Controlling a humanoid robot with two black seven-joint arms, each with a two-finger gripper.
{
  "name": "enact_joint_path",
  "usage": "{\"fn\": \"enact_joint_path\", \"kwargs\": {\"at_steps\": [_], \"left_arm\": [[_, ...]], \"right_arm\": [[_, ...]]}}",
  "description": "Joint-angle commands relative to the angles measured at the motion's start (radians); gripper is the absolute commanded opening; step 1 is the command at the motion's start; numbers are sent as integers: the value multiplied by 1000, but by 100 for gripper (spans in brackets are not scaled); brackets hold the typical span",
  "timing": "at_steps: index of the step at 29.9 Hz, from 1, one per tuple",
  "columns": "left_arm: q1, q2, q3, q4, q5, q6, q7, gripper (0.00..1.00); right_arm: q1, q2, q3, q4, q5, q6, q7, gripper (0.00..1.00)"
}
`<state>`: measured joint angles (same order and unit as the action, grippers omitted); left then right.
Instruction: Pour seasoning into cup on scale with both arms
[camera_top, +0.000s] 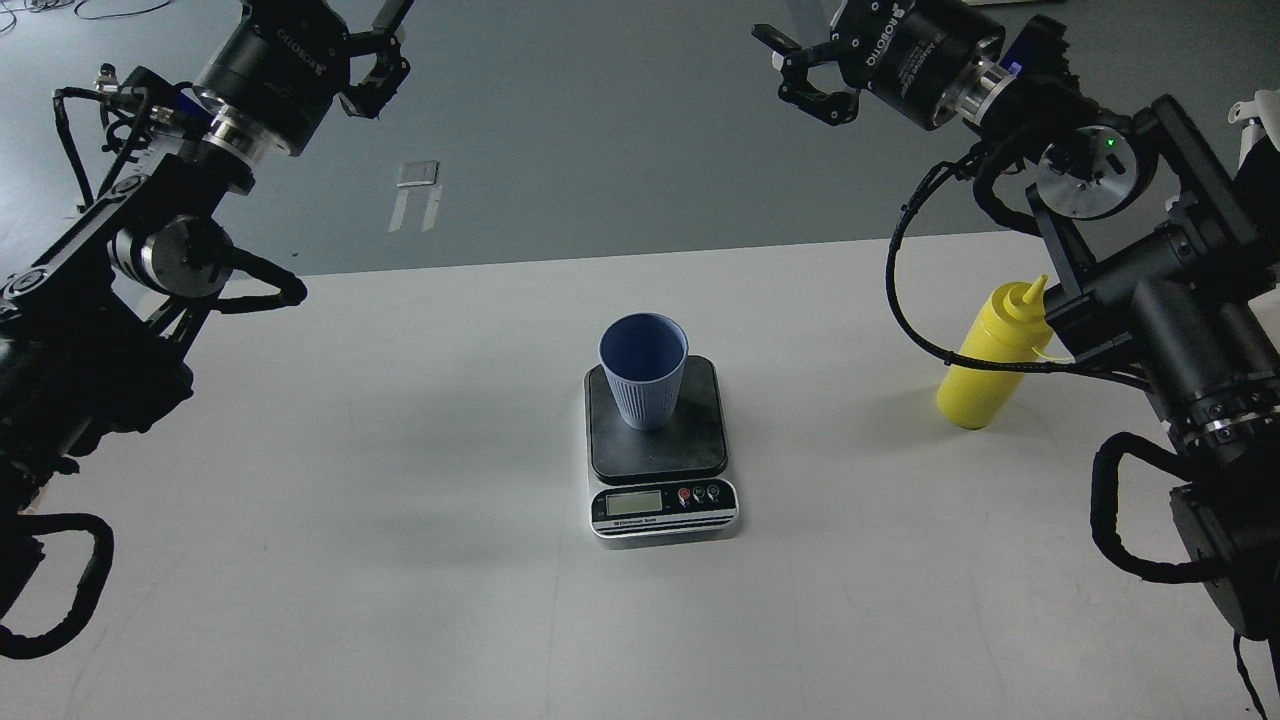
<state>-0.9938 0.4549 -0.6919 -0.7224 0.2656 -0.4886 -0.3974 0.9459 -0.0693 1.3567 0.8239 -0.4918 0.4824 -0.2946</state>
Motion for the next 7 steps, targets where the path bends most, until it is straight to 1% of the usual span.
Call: {"fn": "enact_joint_path", "kwargs": {"at_steps": [1,4,7], "left_arm": [[0,-4,0,0,0,0,0,97],[-5,-2,2,0,0,0,2,97],[-6,-2,3,0,0,0,2,97]], "right_arm": [[-6,2,1,1,9,-1,0,100],[-9,6,-2,6,9,2,3,100],[-9,6,-2,12,7,6,23,100]]}}
